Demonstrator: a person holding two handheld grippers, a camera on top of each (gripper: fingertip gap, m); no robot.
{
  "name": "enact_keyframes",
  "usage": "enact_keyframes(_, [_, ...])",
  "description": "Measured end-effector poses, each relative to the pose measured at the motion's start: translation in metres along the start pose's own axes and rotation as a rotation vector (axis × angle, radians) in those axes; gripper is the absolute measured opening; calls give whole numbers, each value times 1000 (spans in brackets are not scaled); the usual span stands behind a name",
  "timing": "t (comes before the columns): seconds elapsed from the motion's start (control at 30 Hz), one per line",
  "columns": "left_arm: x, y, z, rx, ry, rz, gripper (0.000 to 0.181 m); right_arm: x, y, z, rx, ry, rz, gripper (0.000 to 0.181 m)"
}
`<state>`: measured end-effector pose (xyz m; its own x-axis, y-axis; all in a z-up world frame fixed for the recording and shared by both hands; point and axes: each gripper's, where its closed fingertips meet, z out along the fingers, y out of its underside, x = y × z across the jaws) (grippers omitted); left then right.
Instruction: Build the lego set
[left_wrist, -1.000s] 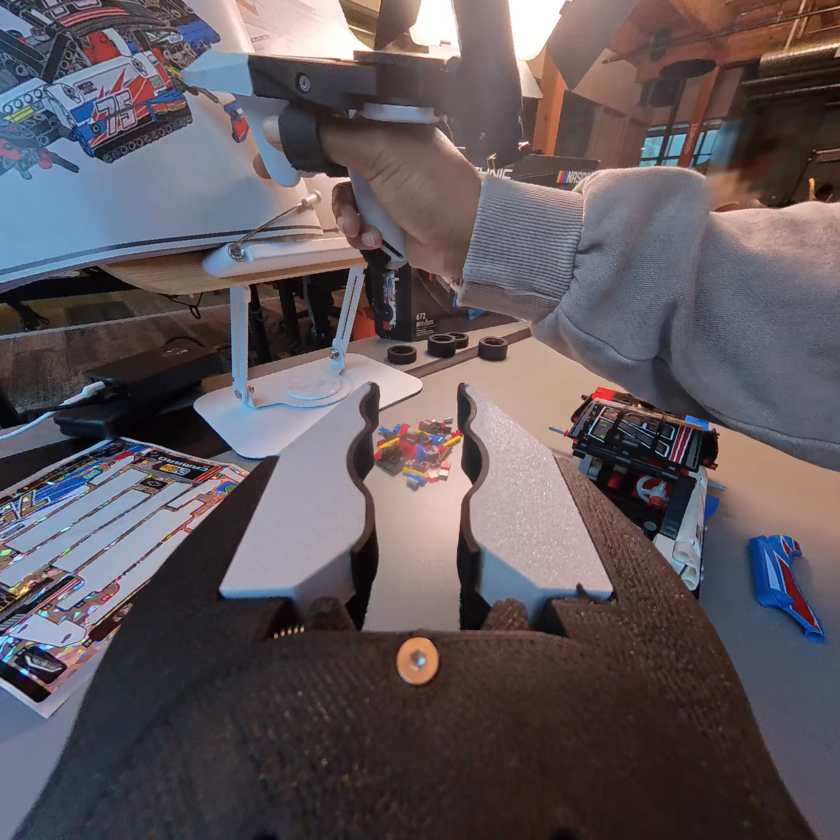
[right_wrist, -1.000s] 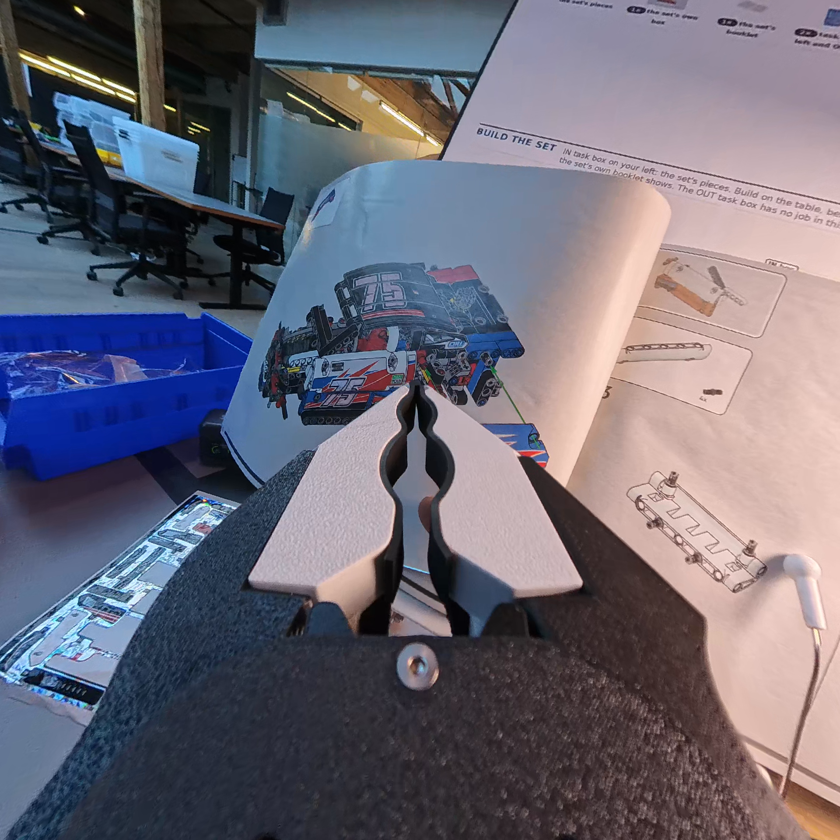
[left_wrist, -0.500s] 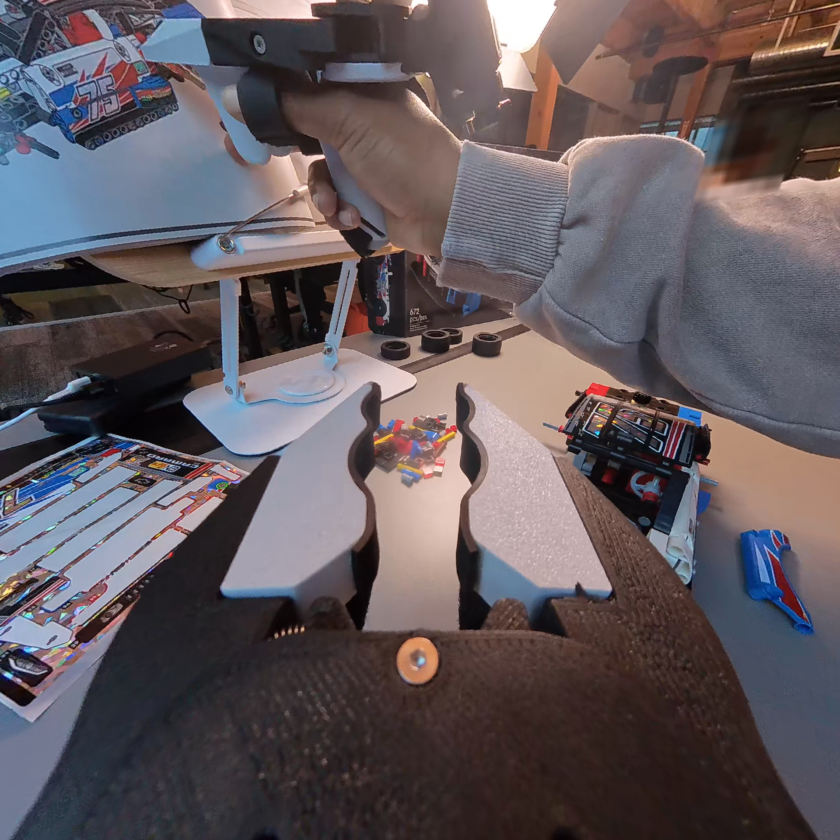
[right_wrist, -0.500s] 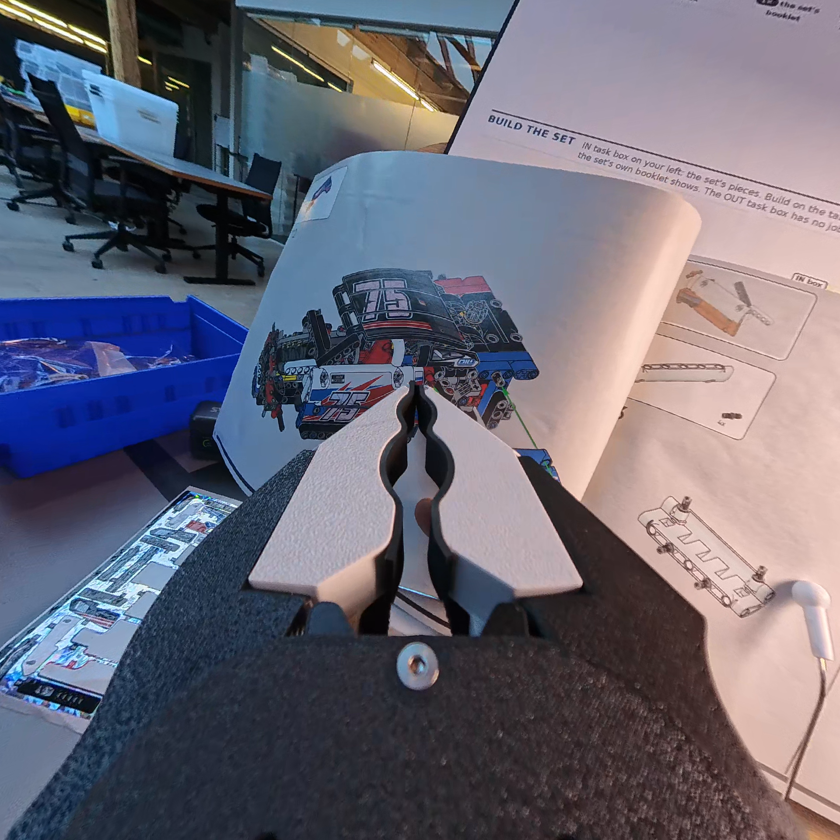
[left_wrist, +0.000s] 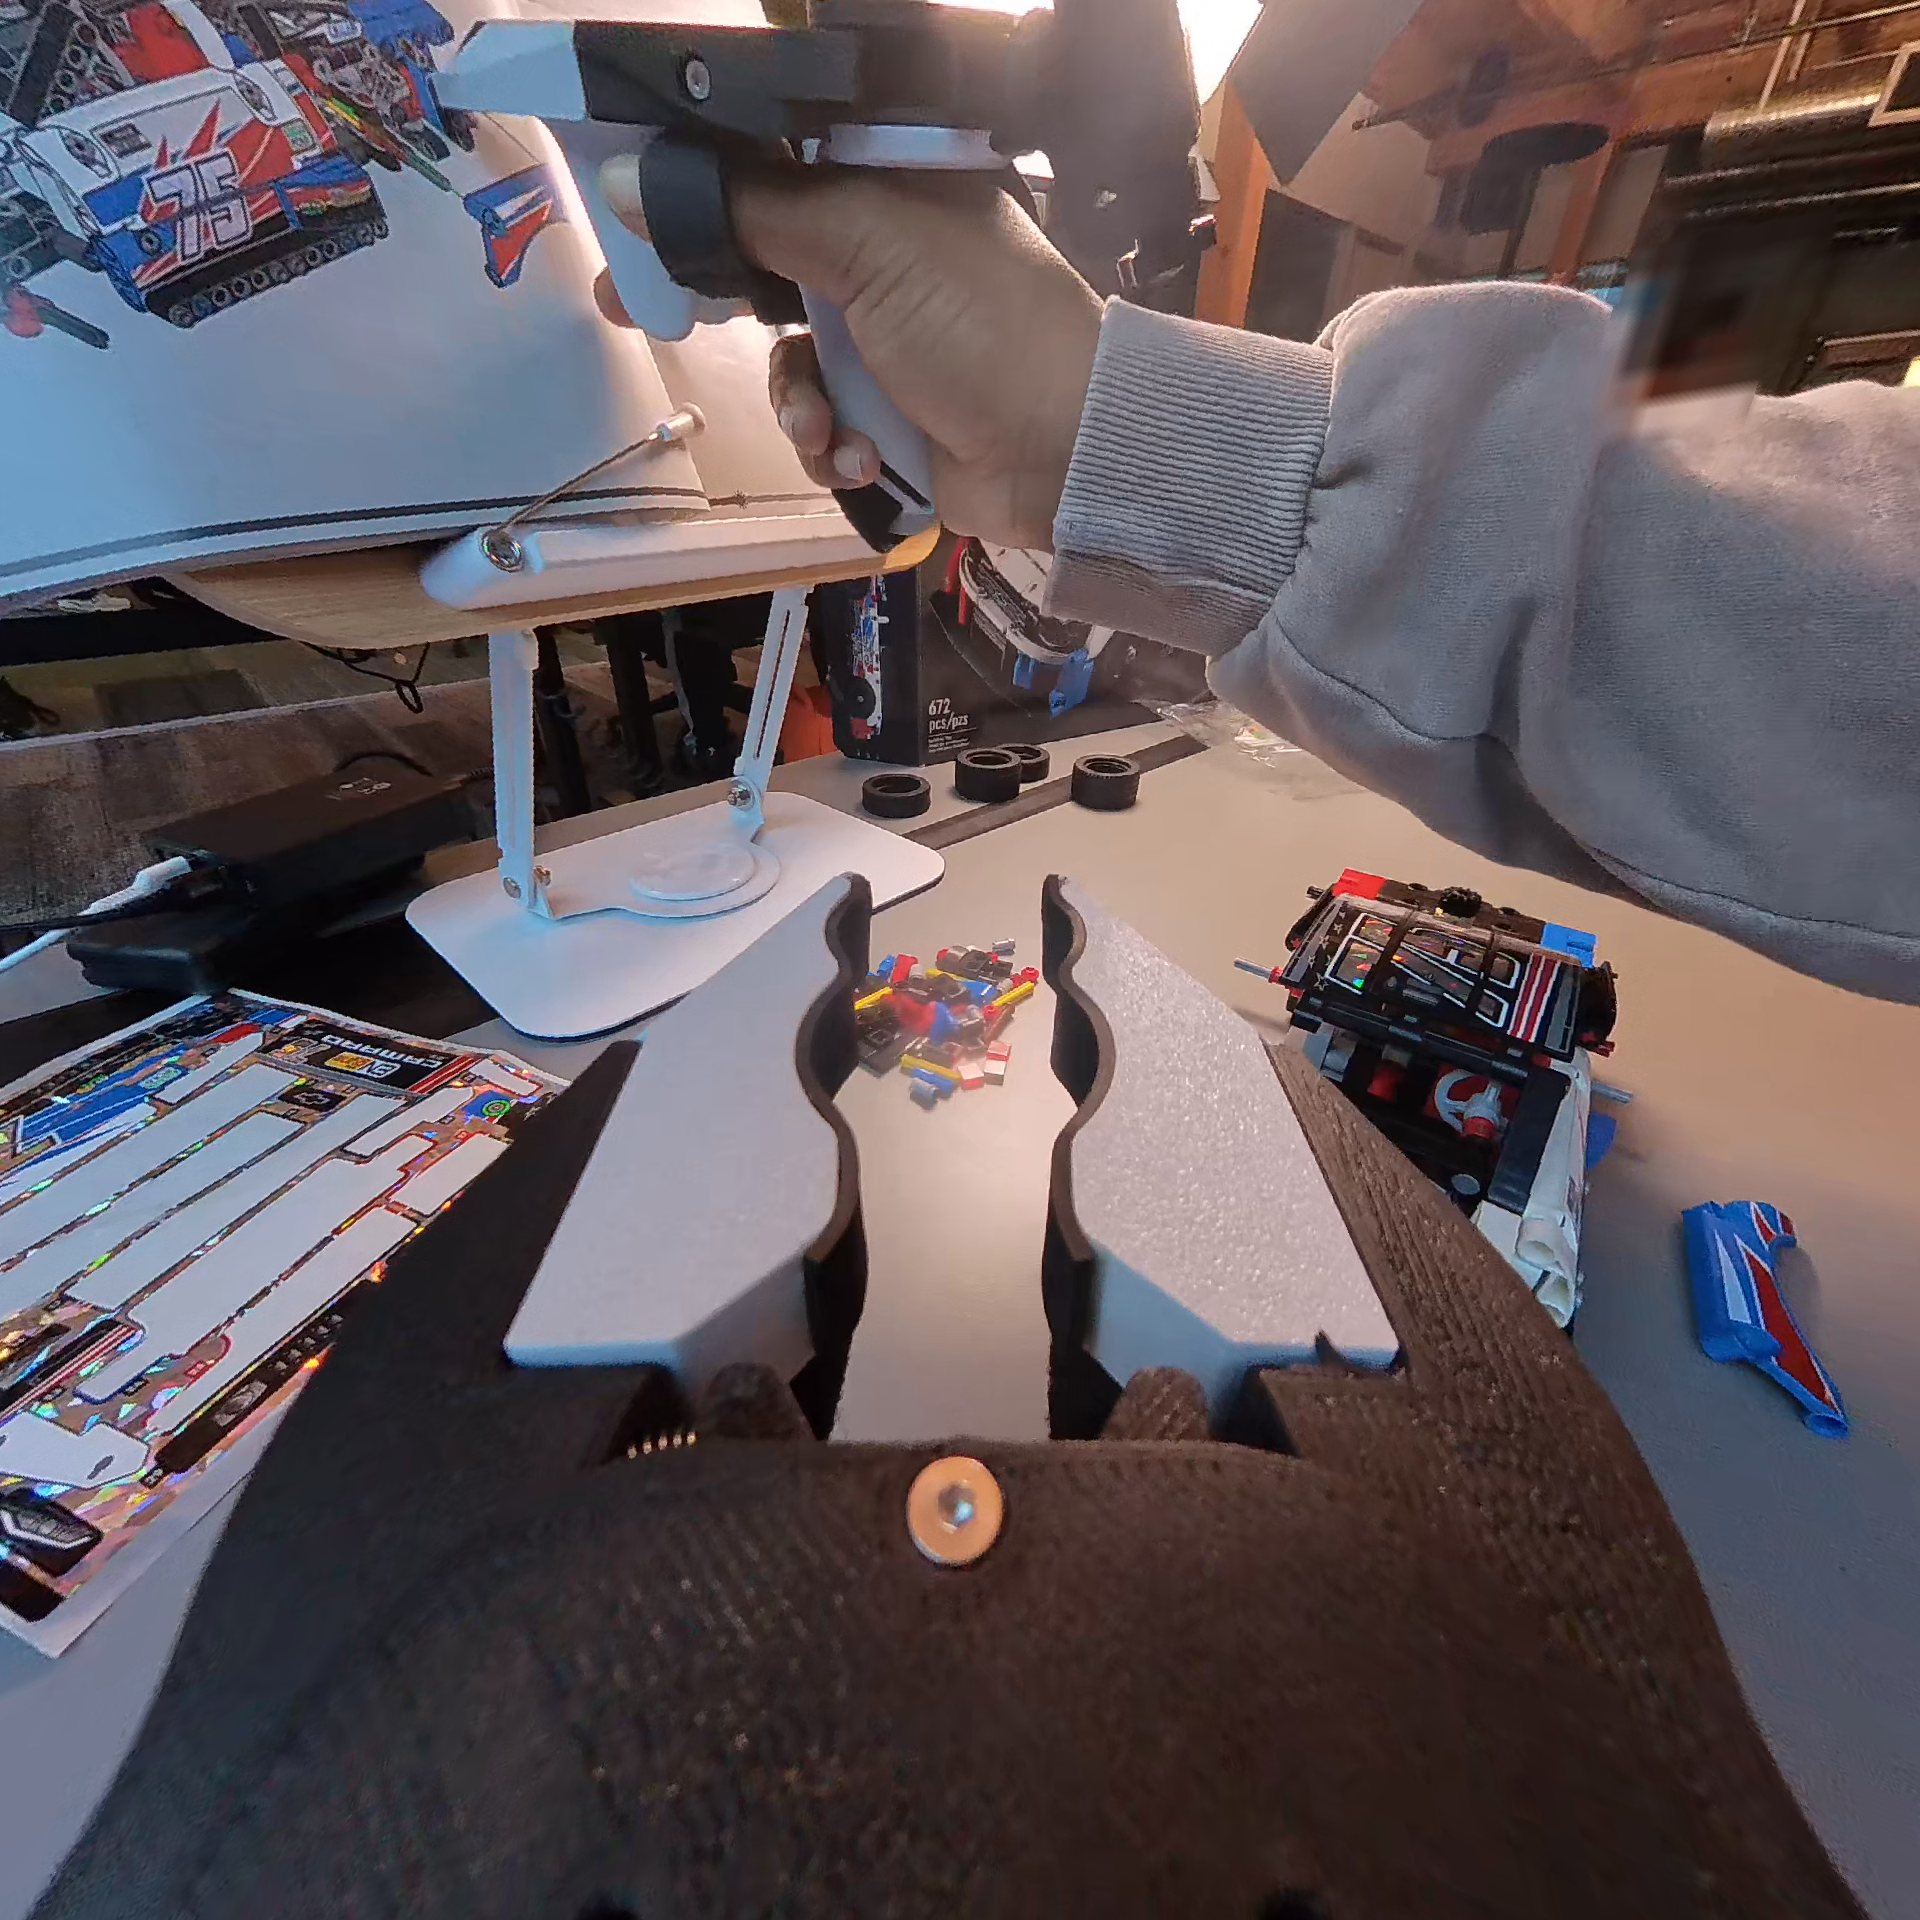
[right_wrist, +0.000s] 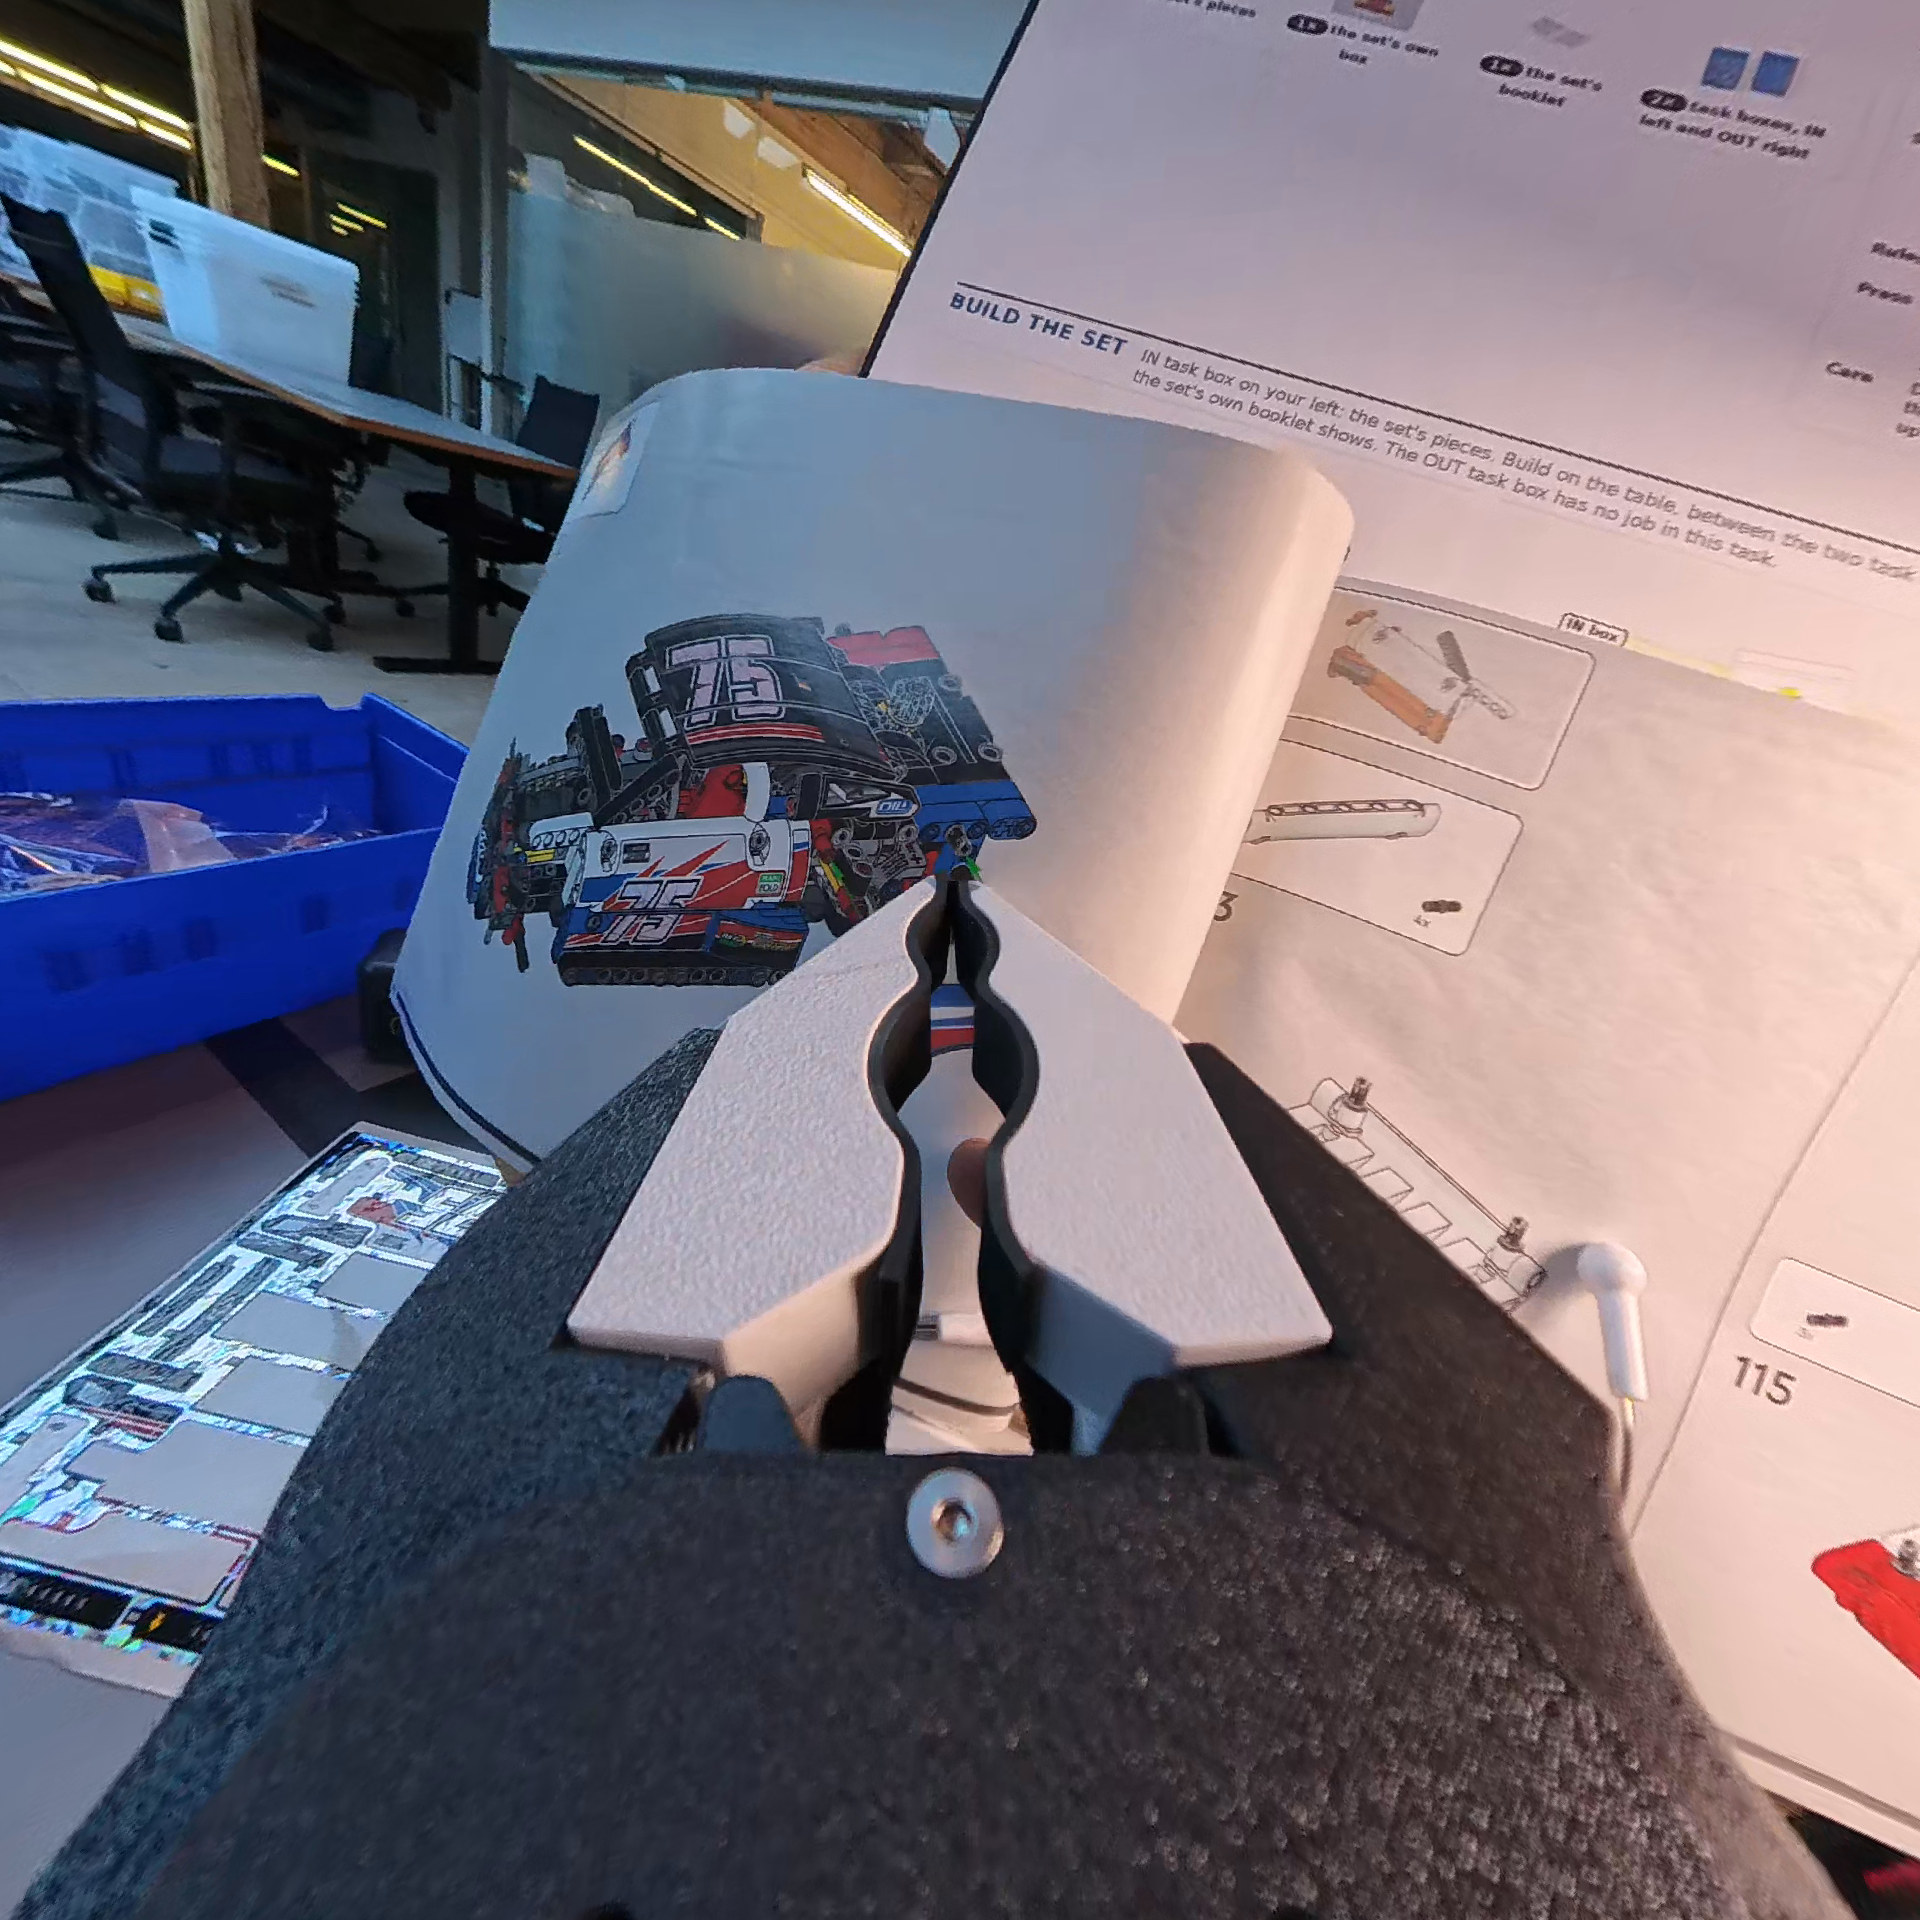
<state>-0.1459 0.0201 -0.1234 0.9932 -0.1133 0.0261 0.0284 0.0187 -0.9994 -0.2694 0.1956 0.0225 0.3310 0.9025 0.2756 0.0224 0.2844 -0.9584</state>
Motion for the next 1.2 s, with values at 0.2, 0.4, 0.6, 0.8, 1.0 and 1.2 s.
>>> enact_keyframes(0.2, [-1,0,-1,0,-3,-2,31,-1,-3,2,-1,-2,-8,0])
enact_keyframes(0.4, [3,0,0,-4,12,3,32,-15,-18,-26,66,-92,-4,0])
enact_keyframes(0.6, [27,0,1,-15,90,52,32,-32,-31,-135,78,-302,42,0])
enact_keyframes(0.8, [60,8,2,-51,244,86,40,-10,14,-264,-63,-362,-81,0])
enact_keyframes(1.0, [90,41,1,-262,409,114,72,4,112,-363,-296,-377,-175,13])
enact_keyframes(1.2, [116,76,4,-460,456,290,84,-23,180,-407,-424,-423,-194,32])
